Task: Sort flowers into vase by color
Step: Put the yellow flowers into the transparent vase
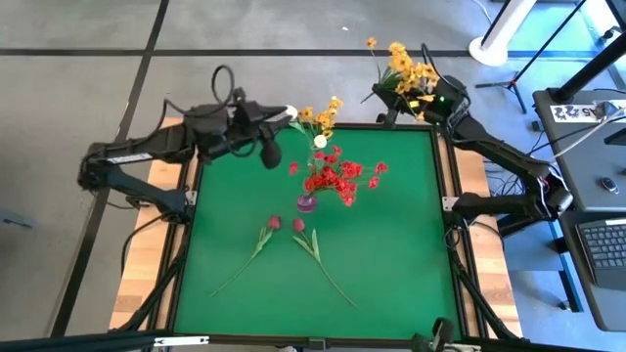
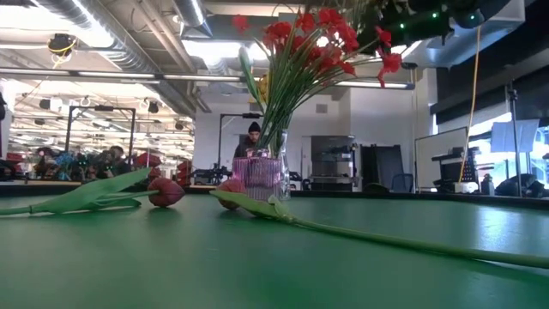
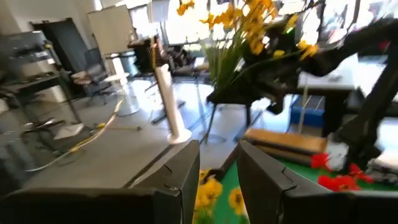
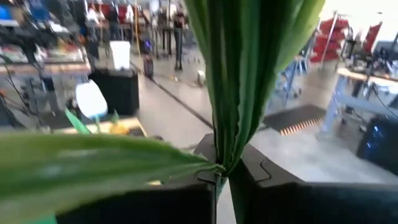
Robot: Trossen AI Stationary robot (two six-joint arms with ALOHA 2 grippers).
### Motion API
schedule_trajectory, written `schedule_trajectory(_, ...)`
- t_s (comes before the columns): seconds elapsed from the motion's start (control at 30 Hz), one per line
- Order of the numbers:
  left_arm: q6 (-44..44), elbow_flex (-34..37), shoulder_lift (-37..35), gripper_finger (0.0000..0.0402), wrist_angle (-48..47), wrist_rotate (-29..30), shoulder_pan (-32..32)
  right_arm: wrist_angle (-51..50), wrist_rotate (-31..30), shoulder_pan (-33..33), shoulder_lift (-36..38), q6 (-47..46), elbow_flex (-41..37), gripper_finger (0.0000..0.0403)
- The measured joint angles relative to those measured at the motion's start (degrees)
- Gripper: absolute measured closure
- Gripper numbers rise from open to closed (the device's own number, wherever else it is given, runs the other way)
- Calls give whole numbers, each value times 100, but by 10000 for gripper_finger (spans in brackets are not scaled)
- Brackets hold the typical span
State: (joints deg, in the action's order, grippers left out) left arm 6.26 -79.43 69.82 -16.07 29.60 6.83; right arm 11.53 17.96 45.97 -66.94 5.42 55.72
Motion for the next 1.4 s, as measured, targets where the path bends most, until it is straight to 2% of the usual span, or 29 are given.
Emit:
schedule_trajectory(0.23,-464,2560,-970,301,2399,-578,355,-621,66,258,-376,266,0,390)
schedule_trajectory(0.33,-721,3355,-1110,301,3138,-680,482,-625,107,252,-663,361,-63,390)
schedule_trajectory(0.43,-920,3841,-1112,301,3558,-683,576,-276,468,252,-931,370,-250,390)
schedule_trajectory(0.7,-1222,4539,-1106,301,3910,-688,816,1739,2212,146,-1565,-375,-789,390)
schedule_trajectory(0.9,-1562,5280,-1099,301,4712,-1124,1116,2702,2127,-354,-1997,-556,-873,390)
schedule_trajectory(1.0,-1790,5592,-1099,301,5011,-1158,1285,2969,1984,-607,-2159,-520,-870,390)
schedule_trajectory(1.4,-1984,5966,-836,301,5022,-1154,1427,3595,1842,-747,-2247,-565,-870,390)
